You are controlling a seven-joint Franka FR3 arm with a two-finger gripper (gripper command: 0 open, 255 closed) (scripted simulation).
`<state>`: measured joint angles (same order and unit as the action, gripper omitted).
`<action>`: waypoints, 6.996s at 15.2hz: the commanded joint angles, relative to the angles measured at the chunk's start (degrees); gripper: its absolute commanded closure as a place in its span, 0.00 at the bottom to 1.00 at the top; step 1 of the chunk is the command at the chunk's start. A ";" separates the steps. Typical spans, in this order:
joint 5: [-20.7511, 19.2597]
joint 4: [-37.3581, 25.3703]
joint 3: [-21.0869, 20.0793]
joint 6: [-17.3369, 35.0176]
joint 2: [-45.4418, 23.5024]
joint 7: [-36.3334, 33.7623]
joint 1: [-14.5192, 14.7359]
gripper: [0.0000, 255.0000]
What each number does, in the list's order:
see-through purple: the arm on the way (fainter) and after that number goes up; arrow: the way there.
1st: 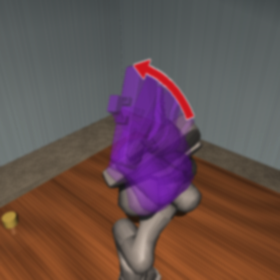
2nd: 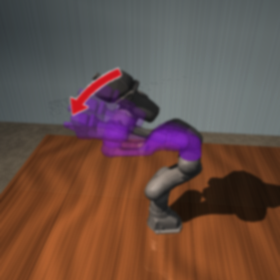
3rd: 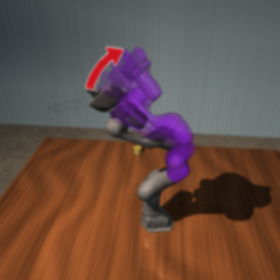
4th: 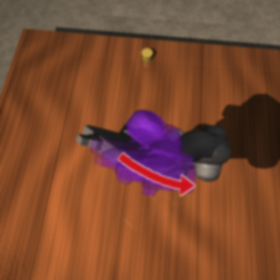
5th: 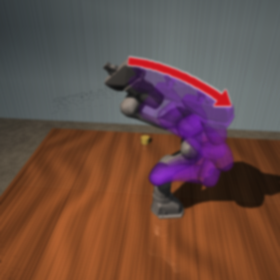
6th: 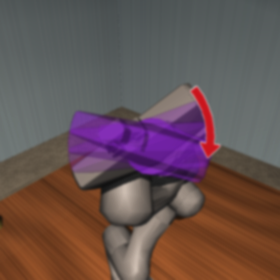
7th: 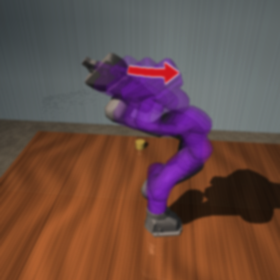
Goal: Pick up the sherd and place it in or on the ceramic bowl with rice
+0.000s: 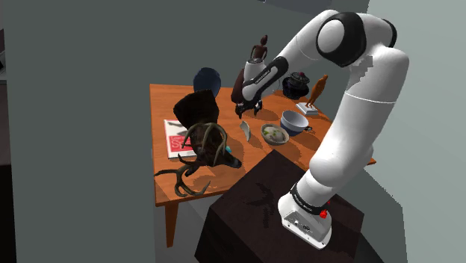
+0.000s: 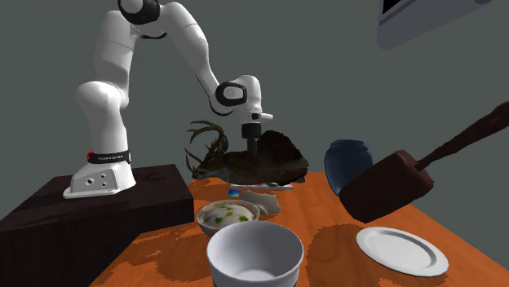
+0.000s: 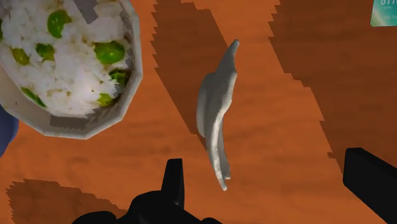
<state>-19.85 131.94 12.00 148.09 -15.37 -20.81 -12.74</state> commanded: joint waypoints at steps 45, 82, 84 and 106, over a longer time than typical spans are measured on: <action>-0.02 -7.46 1.70 1.10 -8.91 0.50 -2.86 1.00; -3.91 7.06 10.42 1.33 10.08 16.96 -12.47 1.00; -3.93 7.23 10.44 2.93 8.61 16.62 -12.57 1.00; -3.92 7.39 10.35 9.25 2.29 15.23 -13.01 0.00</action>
<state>-23.77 139.32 22.34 157.34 -13.08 -5.58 -25.75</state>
